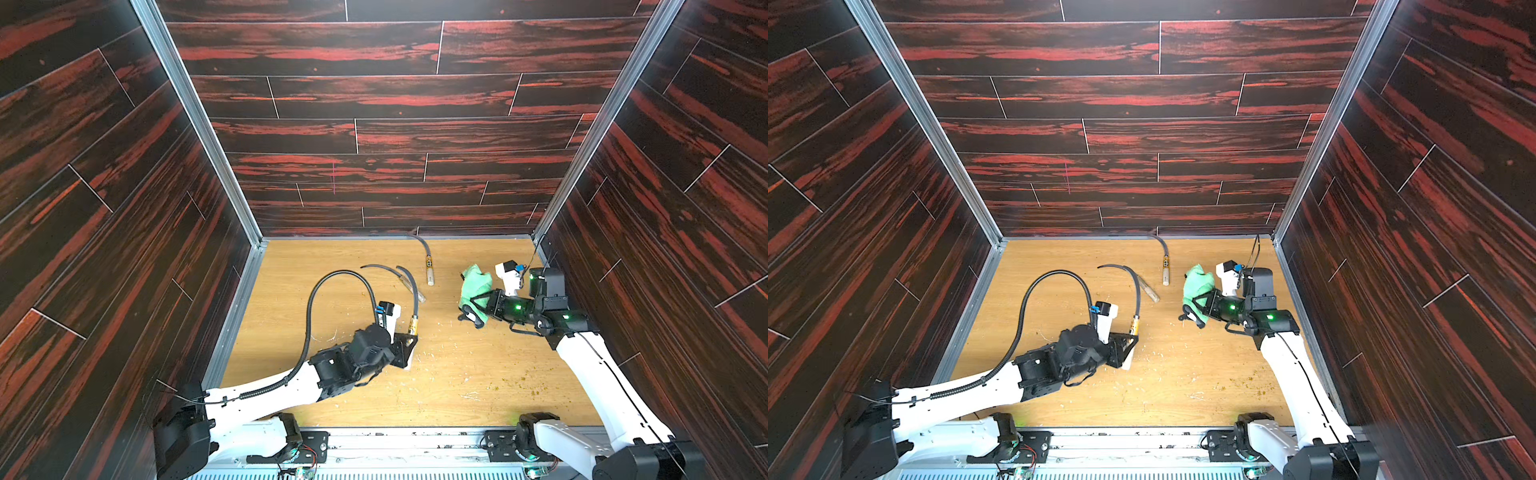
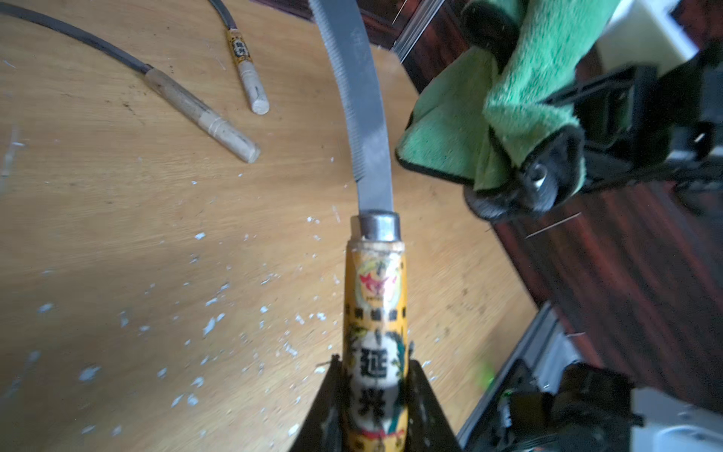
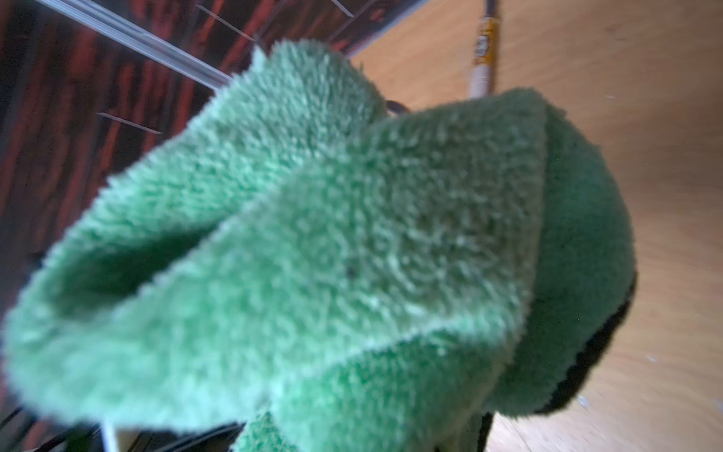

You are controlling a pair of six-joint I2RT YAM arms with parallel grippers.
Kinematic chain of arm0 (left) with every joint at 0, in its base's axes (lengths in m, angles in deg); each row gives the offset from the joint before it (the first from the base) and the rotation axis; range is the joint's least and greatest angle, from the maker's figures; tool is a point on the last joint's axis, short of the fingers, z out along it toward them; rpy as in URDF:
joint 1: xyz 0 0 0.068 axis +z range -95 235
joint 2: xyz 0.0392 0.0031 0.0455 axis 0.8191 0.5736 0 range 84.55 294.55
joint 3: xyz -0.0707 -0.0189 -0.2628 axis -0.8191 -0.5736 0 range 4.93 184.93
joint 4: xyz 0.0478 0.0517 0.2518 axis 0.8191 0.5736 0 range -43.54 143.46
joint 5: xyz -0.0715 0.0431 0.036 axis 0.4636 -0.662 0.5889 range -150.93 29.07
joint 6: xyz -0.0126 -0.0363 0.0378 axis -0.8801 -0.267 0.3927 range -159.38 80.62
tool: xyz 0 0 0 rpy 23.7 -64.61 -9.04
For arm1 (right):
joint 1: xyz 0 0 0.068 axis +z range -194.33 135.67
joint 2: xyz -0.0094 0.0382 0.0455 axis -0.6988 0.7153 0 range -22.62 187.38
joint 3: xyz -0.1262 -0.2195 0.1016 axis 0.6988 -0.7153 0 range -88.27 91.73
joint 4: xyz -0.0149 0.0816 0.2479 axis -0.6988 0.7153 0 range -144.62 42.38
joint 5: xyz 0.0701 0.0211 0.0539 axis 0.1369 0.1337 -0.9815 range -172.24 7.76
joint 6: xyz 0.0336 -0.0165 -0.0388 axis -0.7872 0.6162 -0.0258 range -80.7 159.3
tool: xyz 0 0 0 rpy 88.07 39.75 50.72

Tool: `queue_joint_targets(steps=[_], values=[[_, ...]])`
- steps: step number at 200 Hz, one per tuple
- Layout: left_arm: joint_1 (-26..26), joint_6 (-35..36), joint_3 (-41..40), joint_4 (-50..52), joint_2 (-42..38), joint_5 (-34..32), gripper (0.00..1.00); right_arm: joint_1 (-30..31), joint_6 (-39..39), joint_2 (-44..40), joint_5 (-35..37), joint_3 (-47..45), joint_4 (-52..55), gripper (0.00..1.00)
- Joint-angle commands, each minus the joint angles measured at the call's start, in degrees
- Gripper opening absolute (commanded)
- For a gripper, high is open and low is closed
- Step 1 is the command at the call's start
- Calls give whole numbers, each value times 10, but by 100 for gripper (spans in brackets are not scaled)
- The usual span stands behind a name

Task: Wipe small sickles with rags
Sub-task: Wipe the small sickle.

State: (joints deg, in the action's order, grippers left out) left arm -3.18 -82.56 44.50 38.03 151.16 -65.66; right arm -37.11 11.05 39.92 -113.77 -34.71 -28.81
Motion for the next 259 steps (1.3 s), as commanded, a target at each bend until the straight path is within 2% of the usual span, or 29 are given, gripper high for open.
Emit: queue_joint_targets(steps=[1, 56, 104, 125, 197, 224, 259], values=[[11, -42, -12, -133, -12, 59, 0, 3, -21, 15, -63, -16, -77, 0], [41, -150, -60, -398, 52, 123, 0, 37, -23, 68, -87, 8, -127, 0], [80, -298, -77, -723, 204, 144, 0, 59, -24, 84, -101, 41, -140, 0], [83, -296, -55, -726, 226, 158, 0, 67, -15, 97, -101, 59, -125, 0], [83, -279, -34, -685, 219, 179, 0, 105, 16, 154, -91, 113, -102, 0], [84, -278, -37, -688, 225, 178, 0, 151, 58, 160, -49, 140, -64, 0], [93, -266, -38, -675, 223, 173, 0, 195, 62, 134, 14, 126, -35, 0]])
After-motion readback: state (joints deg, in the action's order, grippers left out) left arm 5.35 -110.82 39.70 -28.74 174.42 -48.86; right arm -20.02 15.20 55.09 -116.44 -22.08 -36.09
